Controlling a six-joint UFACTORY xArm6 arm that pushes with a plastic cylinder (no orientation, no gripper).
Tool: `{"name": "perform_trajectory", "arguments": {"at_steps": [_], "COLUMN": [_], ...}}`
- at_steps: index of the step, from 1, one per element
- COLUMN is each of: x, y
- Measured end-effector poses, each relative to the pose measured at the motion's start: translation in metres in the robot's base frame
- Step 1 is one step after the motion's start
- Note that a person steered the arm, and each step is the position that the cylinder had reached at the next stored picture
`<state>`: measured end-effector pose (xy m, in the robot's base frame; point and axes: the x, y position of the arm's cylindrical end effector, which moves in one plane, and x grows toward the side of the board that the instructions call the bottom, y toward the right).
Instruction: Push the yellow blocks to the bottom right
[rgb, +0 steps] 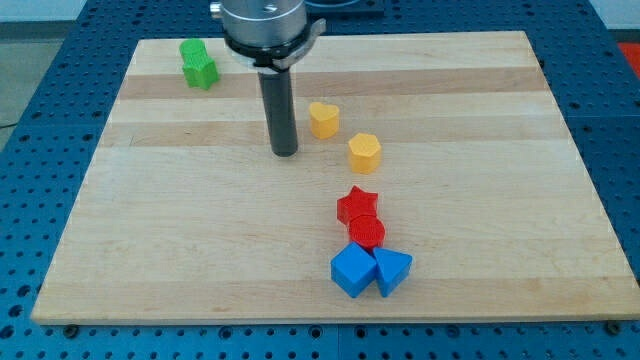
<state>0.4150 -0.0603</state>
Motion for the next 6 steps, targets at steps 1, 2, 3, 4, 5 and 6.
{"name": "perform_trajectory", "arguments": {"at_steps": [1,2,3,4,5,6], "x": [0.000,0.000,0.000,0.013,0.016,0.022], "y": [0.019,0.054,0.084,0.094,0.048,0.031]}}
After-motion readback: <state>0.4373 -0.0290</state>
